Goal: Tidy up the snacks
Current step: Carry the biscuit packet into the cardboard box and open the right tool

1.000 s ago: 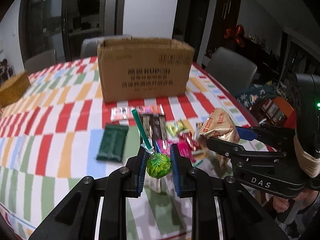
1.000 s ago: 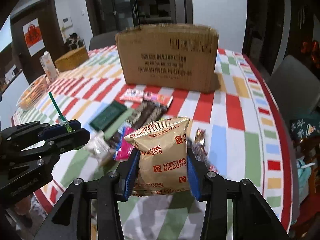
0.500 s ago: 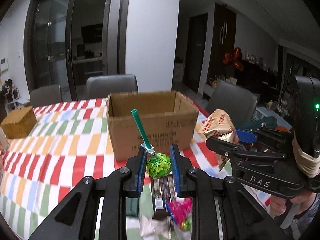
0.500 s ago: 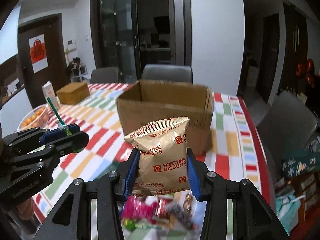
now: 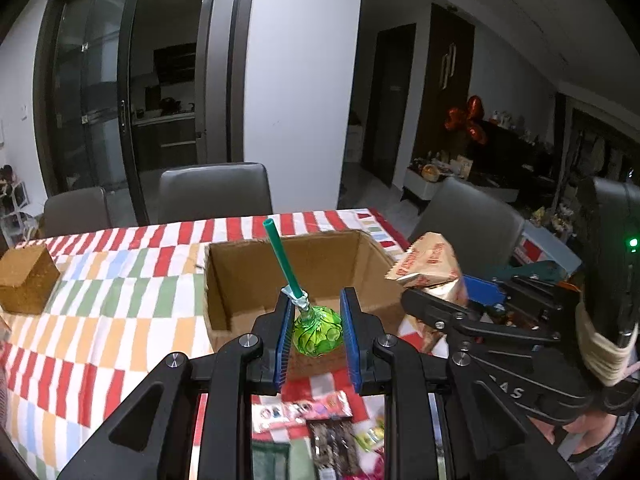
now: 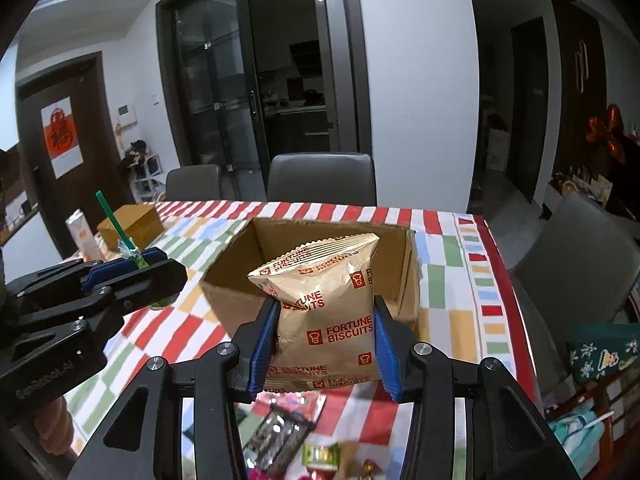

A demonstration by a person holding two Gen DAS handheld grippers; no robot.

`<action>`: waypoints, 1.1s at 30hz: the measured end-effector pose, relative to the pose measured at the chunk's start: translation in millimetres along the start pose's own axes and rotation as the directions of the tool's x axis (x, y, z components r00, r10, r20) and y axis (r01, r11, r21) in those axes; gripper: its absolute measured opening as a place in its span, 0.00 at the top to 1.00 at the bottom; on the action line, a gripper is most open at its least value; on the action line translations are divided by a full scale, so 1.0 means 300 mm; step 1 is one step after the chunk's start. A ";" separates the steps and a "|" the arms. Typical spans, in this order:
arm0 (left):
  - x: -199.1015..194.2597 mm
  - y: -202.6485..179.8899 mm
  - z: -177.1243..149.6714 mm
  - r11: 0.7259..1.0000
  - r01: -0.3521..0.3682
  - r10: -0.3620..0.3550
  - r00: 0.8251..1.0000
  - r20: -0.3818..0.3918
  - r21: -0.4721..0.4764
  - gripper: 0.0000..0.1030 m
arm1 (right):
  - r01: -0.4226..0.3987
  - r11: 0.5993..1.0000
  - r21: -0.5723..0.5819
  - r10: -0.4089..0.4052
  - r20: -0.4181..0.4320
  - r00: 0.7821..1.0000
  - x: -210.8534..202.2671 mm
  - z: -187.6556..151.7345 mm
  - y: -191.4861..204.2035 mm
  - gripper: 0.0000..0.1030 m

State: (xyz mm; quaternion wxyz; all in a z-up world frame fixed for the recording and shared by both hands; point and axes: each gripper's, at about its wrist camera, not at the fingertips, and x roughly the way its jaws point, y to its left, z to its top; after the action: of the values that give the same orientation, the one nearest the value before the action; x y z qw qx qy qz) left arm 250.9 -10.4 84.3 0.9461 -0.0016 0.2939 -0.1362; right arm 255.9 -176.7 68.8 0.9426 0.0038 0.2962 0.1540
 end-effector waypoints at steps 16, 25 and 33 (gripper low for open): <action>0.291 0.077 0.122 0.995 -0.092 0.083 0.982 -0.168 -0.047 0.68 | 0.038 0.999 0.030 -0.034 -0.135 0.990 0.259 0.156 -0.068 0.55; 0.184 0.103 0.079 0.988 -0.150 0.143 0.981 -0.128 -0.040 0.42 | 0.074 0.996 0.039 -0.068 -0.146 0.987 0.242 0.136 -0.073 0.40; 0.008 0.056 -0.031 0.989 -0.146 0.147 0.987 -0.064 0.009 0.35 | 0.067 0.997 -0.046 -0.070 -0.064 0.996 0.077 0.044 0.011 0.40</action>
State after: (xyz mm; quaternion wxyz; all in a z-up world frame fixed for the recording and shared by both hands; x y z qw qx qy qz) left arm 252.0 5.8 73.7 0.9435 0.0263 0.3235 -0.0669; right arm 280.1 -165.8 67.2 0.9371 -0.0318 0.3233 0.1280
